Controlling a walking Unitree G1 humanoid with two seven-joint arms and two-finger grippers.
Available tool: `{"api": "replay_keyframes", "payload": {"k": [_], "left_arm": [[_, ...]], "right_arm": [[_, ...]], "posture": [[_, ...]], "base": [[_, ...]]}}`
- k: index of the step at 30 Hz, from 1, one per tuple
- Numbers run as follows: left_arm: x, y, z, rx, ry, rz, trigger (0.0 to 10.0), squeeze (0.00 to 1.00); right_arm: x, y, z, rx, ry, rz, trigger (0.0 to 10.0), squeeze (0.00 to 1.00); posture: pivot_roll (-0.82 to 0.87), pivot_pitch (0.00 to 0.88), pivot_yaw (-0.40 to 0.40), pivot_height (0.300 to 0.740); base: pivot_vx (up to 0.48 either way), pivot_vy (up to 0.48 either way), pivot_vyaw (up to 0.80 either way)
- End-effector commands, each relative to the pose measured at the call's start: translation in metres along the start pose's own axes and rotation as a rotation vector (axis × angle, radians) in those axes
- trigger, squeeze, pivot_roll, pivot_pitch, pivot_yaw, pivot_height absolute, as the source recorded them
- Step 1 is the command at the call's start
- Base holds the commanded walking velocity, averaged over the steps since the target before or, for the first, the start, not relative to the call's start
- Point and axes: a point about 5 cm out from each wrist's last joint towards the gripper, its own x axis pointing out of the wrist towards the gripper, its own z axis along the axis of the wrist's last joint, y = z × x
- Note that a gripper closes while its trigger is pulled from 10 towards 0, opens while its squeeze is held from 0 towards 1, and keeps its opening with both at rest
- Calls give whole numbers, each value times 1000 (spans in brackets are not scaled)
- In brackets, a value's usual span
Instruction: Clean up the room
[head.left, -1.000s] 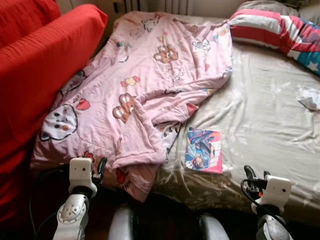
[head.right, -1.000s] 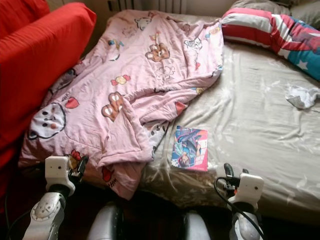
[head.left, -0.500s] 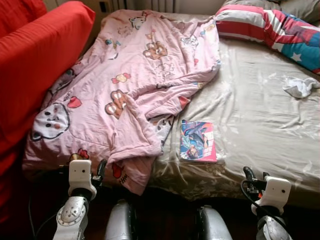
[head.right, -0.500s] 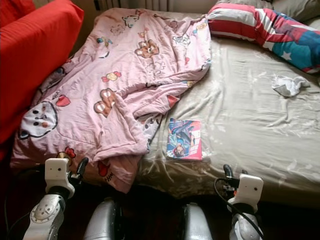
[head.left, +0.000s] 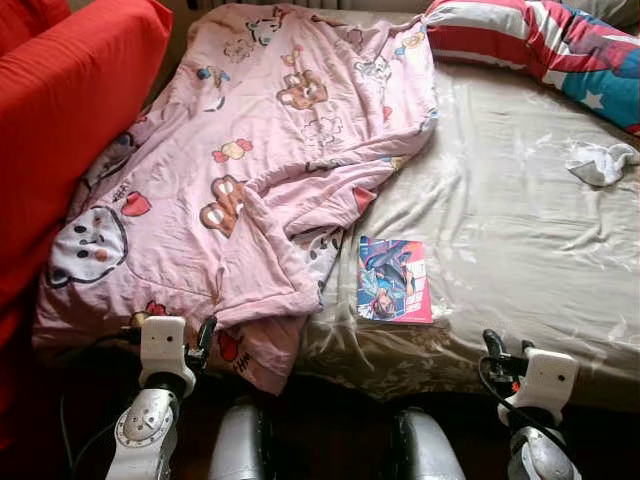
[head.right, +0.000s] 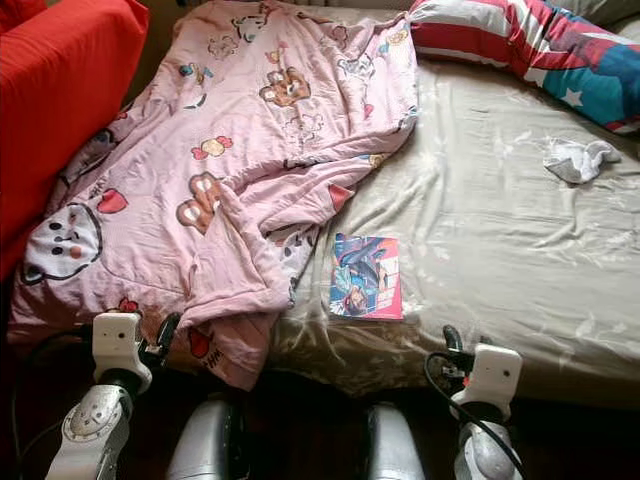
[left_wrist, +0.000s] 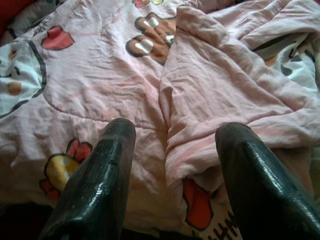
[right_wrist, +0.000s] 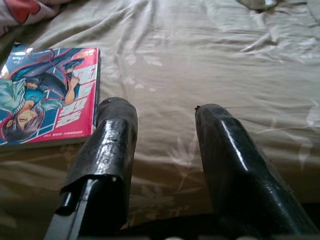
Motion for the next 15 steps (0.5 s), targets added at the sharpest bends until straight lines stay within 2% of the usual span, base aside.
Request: {"api": "replay_keyframes", "payload": {"k": [1,15], "left_arm": [[-3,2,-5,-13,29,3,10000,0],[-3,1,-6,-10,41,-2,10000,0]], "right_arm": [[-4,-1,-9,-2,42,-12,10000,0],[-4,1,-8,9,16,-7,10000,0]], "posture": [[-66,212,28,598],[-60,217,33,593]], "base": [[0,0,0],[0,0,0]]}}
